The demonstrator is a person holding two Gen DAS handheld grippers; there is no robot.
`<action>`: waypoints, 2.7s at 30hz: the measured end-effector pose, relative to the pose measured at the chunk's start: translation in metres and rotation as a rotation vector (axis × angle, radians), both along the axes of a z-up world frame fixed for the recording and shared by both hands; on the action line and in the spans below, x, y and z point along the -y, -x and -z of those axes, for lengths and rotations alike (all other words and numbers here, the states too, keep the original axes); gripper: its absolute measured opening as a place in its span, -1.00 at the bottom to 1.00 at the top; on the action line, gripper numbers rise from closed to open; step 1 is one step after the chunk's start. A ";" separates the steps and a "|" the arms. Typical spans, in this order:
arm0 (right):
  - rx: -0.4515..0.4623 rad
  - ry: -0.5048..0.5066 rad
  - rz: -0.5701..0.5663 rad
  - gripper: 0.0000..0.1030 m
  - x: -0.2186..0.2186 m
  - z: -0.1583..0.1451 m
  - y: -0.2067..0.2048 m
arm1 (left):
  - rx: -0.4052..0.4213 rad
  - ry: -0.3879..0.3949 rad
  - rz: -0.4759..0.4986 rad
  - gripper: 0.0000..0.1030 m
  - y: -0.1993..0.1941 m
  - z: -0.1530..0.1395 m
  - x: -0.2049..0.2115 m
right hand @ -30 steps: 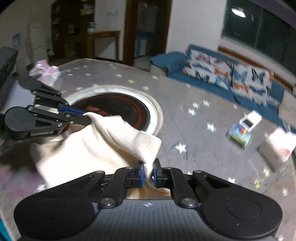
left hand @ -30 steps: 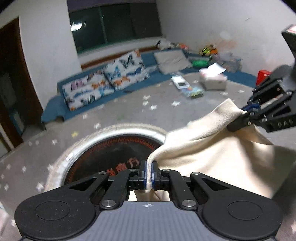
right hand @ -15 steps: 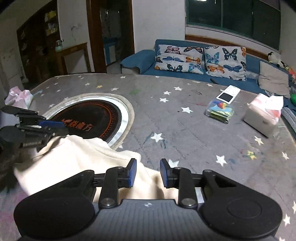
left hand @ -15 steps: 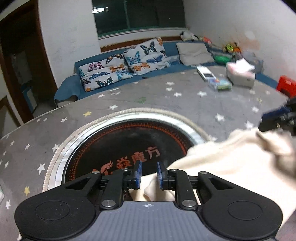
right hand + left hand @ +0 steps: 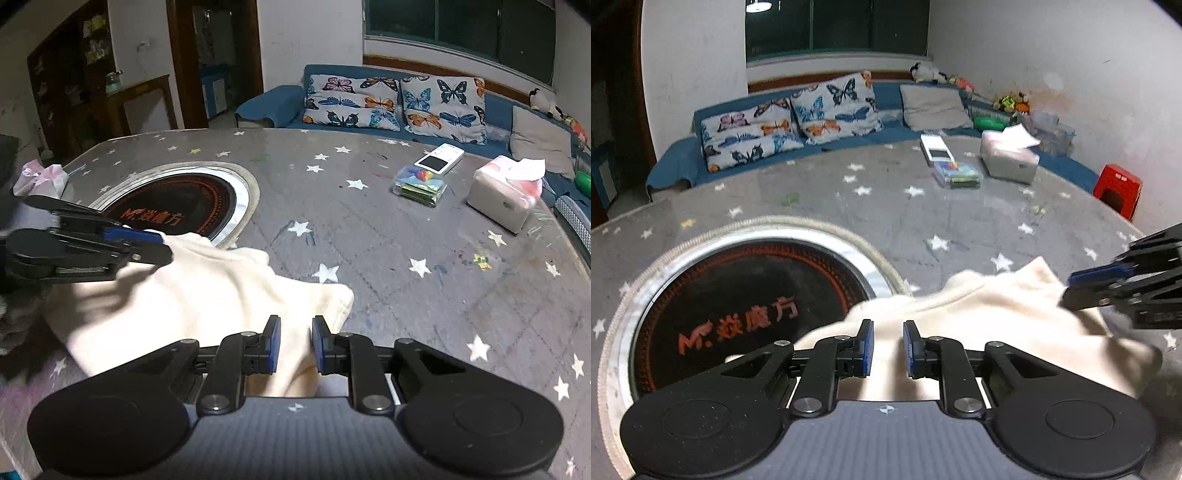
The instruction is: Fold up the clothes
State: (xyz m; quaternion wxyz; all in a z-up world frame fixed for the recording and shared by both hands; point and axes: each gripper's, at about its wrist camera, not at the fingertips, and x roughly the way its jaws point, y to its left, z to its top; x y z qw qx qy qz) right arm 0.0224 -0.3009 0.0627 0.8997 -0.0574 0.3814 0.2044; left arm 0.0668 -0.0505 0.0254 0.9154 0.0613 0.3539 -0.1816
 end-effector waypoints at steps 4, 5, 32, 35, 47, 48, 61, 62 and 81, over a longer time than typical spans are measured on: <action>0.009 -0.003 0.008 -0.64 0.008 -0.001 0.008 | 0.002 -0.012 -0.002 -0.63 0.001 0.004 0.001; 0.003 -0.006 0.011 -0.63 0.009 0.001 0.007 | 0.002 -0.010 -0.004 -0.63 0.001 0.005 0.001; 0.100 0.109 0.020 -0.85 -0.008 0.003 -0.003 | 0.037 -0.025 -0.025 -0.60 0.002 0.011 0.004; 0.071 0.106 0.039 -0.85 -0.003 0.020 -0.010 | 0.037 -0.025 -0.026 -0.58 0.002 0.011 0.004; 0.088 0.130 0.046 -0.84 -0.005 0.011 -0.018 | 0.041 -0.022 -0.037 -0.55 0.003 0.010 0.003; 0.094 0.119 0.044 -0.84 -0.005 0.006 -0.017 | 0.036 -0.019 -0.040 -0.55 0.003 0.009 0.003; 0.052 0.007 -0.155 -0.84 -0.072 0.007 -0.048 | -0.001 0.069 -0.072 -0.52 -0.015 0.002 0.003; 0.049 0.020 -0.155 -0.84 -0.075 0.012 -0.051 | -0.007 0.072 -0.078 -0.51 -0.018 0.004 0.002; 0.046 0.016 -0.177 -0.84 -0.046 -0.012 0.026 | 0.050 0.128 -0.087 -0.55 0.068 -0.012 -0.056</action>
